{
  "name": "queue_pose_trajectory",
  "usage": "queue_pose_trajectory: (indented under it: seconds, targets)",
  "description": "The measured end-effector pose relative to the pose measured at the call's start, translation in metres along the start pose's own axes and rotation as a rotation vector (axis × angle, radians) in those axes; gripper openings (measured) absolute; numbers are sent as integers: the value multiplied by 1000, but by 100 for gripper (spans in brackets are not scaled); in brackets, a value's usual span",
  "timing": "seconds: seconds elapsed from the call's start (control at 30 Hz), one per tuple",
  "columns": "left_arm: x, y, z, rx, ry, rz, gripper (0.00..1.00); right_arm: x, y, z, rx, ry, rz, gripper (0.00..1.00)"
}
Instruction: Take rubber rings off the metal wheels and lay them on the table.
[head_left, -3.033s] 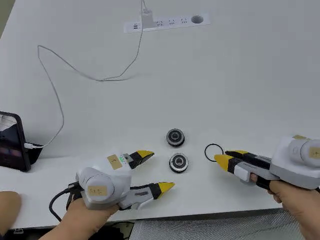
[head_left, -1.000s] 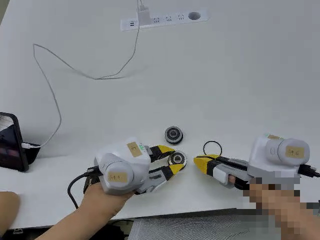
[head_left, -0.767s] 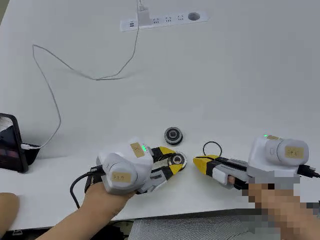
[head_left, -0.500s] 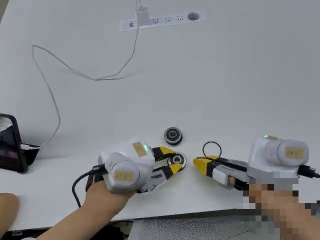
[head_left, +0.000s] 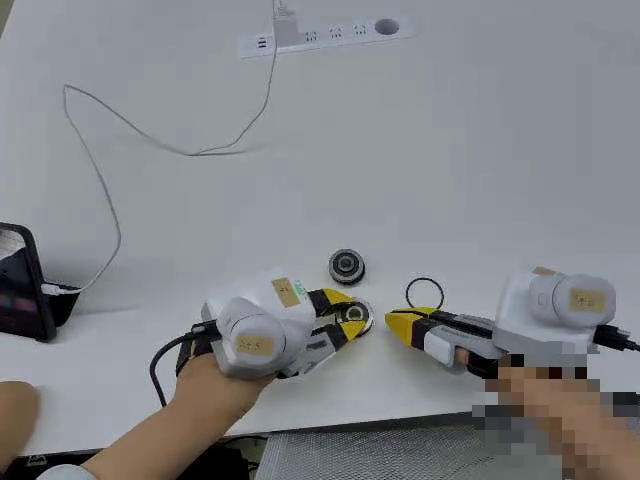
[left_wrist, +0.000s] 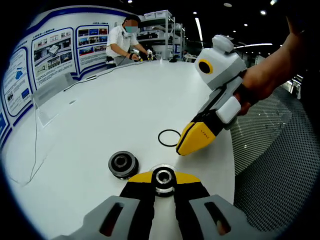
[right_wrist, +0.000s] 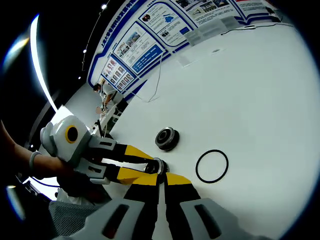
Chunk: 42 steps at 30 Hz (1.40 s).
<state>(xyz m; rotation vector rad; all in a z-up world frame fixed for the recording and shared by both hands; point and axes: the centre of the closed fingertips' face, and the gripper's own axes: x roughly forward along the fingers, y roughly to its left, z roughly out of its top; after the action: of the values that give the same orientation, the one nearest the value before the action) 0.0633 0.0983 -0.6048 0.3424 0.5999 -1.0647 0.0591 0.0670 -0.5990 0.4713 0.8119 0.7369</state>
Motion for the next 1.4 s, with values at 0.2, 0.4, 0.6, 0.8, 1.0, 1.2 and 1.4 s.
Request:
queue_pose_trajectory:
  seconds: [0.2,0.4,0.6,0.8,1.0,1.2,1.4]
  targets:
    - [0,0,0,-2,-6,-3,14,4,1,-1,11,1,5,5]
    - [-1,1,0,-7,-9,0,14,7,1,-1,19,2,10,5]
    - [-1,0,1,-11,-11,3,14,11,2,-3,35,8,19,7]
    - [-1,1,1,-17,-13,5,14,15,2,-6,59,16,26,11]
    - [-1,1,1,-18,-15,5,14,16,1,-7,85,17,28,13]
    - [-1,1,1,-20,-17,6,14,19,0,-6,133,5,40,13]
    - [-1,1,1,-22,-17,7,14,22,-1,-8,176,7,51,15]
